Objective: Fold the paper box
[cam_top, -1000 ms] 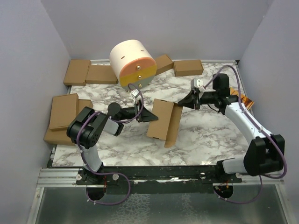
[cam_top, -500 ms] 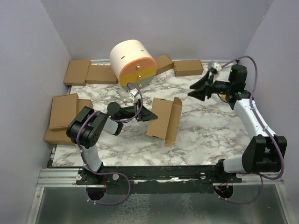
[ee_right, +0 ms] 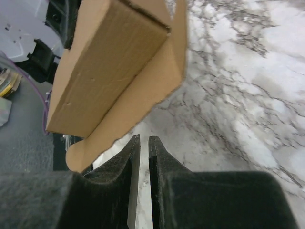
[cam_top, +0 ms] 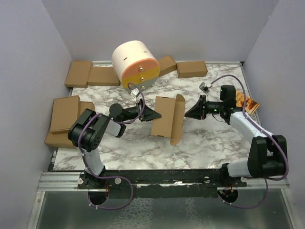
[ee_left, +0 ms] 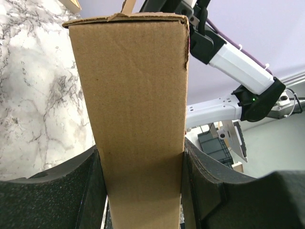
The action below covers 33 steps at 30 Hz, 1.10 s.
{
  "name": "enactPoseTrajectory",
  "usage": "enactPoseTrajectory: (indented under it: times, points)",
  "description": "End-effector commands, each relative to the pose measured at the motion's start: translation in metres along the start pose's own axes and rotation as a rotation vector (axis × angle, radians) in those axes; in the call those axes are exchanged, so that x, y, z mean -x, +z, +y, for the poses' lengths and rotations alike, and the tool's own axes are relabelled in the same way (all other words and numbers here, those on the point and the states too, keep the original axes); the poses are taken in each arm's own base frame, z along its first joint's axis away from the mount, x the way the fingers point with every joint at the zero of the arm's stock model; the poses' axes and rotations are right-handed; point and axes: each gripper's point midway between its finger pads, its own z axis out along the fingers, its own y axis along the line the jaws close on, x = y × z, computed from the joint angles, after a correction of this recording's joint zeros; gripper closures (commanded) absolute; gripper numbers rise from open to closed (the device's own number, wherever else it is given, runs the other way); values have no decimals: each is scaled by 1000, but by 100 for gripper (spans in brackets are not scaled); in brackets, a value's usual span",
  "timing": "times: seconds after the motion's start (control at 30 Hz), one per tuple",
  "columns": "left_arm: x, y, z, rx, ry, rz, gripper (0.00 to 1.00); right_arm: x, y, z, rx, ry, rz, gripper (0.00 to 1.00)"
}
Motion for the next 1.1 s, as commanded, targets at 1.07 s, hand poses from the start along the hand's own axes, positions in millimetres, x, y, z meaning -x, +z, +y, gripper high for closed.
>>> enactPoseTrajectory:
  times: [1.07]
  points:
    - [10, 31, -22, -163, 191, -39, 70, 2, 46, 62, 232, -205, 77, 85]
